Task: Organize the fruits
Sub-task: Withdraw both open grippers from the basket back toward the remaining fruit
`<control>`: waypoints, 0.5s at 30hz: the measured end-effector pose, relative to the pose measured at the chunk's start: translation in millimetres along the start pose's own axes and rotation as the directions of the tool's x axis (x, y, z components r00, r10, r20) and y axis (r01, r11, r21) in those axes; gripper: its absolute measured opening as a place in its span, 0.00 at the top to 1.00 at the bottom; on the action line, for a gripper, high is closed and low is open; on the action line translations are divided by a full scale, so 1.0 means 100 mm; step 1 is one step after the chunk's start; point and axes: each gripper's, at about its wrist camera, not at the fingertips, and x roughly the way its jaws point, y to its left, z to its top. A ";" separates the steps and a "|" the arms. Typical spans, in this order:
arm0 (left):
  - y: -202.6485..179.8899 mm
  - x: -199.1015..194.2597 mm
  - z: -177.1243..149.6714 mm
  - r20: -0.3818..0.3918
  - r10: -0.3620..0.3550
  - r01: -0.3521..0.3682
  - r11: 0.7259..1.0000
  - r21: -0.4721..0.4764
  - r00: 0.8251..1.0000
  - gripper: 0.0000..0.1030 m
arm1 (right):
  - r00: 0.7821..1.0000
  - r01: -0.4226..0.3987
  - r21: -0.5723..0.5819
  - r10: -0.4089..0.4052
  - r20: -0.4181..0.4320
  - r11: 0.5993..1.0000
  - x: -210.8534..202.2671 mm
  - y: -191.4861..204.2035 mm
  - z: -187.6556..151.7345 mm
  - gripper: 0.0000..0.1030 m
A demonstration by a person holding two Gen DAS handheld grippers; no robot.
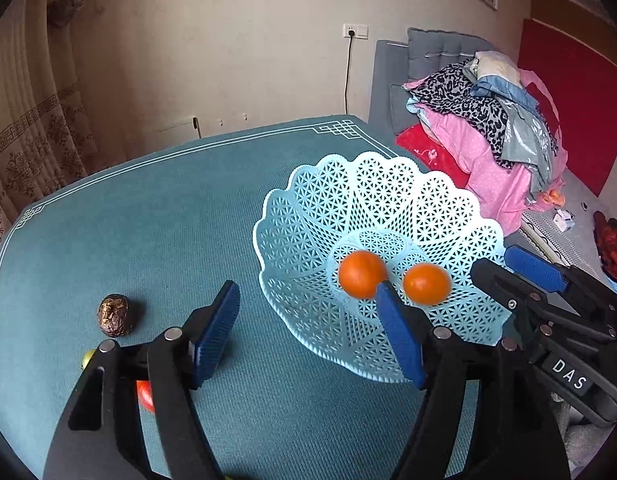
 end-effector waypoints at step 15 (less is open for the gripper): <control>0.20 -0.30 -0.01 0.056 0.075 -0.074 0.997 -0.028 0.996 0.08 | 1.000 0.000 -0.008 0.000 0.010 1.000 -0.11 0.11 0.01 0.38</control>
